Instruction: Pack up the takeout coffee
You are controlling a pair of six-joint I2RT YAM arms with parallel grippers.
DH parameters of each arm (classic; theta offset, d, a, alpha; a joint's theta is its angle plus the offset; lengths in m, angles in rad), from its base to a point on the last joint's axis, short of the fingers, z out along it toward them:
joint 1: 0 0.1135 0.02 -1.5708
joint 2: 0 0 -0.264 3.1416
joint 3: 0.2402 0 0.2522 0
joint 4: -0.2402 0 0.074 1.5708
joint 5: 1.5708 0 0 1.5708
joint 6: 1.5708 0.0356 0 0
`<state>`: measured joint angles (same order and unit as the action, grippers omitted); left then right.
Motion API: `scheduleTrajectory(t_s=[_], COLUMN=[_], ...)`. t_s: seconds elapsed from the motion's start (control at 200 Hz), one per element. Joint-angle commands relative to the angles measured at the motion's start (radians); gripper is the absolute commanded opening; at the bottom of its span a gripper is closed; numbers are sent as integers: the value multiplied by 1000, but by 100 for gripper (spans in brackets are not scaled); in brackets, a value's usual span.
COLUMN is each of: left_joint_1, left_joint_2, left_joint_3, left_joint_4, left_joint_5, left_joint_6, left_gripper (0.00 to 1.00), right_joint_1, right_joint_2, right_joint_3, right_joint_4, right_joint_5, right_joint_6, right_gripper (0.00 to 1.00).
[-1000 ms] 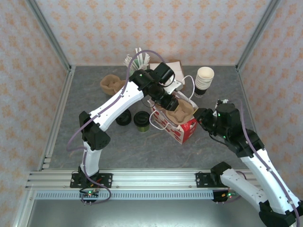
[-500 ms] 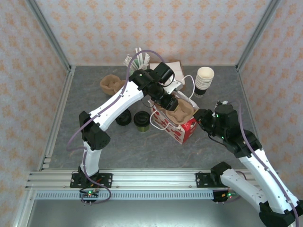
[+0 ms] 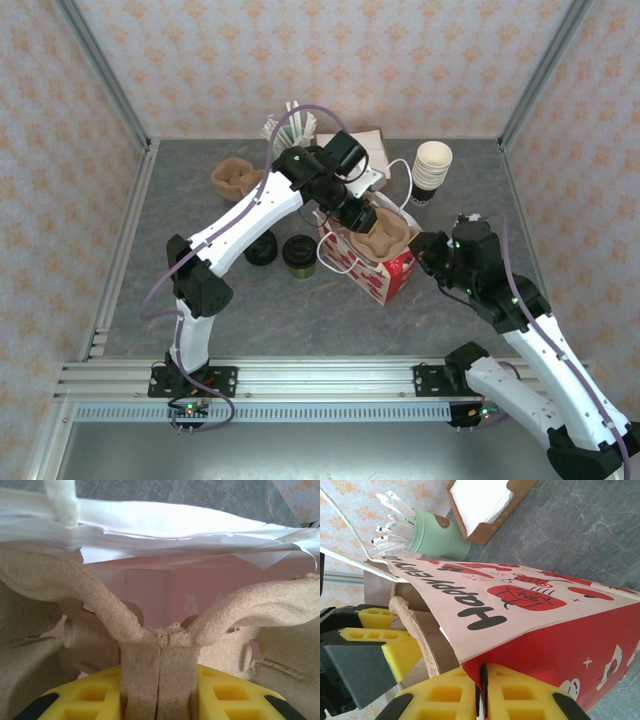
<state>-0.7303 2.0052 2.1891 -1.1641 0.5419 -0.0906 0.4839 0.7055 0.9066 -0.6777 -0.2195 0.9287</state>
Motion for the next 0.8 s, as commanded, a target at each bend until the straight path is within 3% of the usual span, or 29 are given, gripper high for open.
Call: scheduleTrajectory(t_s=[0.0,0.085,0.796], left_joint_1=[5,5,21], left_joint_2=[0,3,33], left_joint_3=[0,1,44], left_joint_4=[11,8,-15], left_joint_5=[6,1,-14], left_joint_6=[-17,-17,-27], left_gripper=[31,31,31], right_joint_1=[4,5,0], right_joint_2=[-1,-3,-2], right_joint_3=[-8,1,98], right_joint_4=[7,0,-144], right_joint_5=[21,19,-160], right_joint_6=[-9,-17,-207], right_gripper=[7,0,0])
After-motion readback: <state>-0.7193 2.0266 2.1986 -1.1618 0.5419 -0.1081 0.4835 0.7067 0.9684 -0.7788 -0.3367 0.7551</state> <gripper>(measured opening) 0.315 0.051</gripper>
